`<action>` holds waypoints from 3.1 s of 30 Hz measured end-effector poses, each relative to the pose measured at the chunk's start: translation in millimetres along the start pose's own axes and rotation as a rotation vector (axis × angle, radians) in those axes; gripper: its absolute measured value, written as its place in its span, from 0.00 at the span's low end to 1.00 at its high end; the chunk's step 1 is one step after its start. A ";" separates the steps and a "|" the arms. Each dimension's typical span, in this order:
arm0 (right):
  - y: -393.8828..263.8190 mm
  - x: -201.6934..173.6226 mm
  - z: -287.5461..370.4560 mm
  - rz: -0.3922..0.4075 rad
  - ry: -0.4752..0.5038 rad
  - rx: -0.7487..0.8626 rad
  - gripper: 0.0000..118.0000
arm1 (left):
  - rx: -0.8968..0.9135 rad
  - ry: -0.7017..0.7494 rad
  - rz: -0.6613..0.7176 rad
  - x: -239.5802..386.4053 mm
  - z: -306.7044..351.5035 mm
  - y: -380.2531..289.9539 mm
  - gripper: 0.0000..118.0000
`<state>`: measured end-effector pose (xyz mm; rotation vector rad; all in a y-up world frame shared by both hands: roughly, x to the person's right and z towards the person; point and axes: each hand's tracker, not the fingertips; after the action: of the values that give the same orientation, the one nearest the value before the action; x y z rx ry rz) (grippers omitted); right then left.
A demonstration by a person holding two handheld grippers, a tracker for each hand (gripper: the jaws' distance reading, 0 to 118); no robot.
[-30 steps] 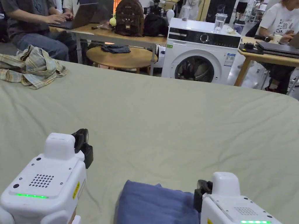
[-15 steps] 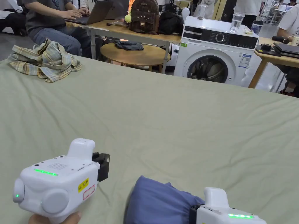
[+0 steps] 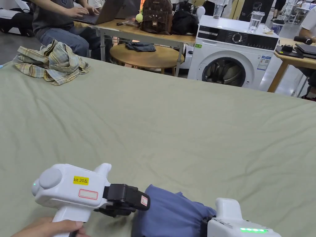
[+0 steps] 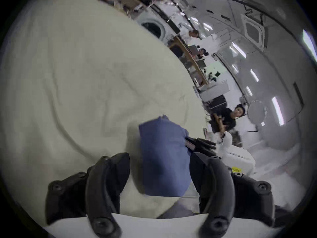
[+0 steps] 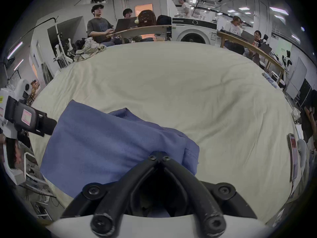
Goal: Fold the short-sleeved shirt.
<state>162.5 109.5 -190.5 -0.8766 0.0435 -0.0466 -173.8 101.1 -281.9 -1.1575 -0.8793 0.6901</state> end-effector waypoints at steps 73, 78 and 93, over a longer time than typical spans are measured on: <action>98.8 -185.6 -22.3 0.240 0.176 0.419 0.00 | 0.128 1.029 0.219 -133.9 410.2 74.1 0.50; 99.7 -173.0 -20.0 0.208 0.167 0.425 0.00 | 0.299 1.160 0.030 -102.8 415.1 69.5 0.50; 105.3 -92.7 -4.4 0.084 0.036 0.460 0.00 | 0.552 0.842 -0.344 -14.8 167.9 29.9 0.50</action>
<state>72.1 178.9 -272.5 -0.4130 0.0988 0.0071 -327.3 176.7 -288.3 -0.6600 -0.1324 0.0983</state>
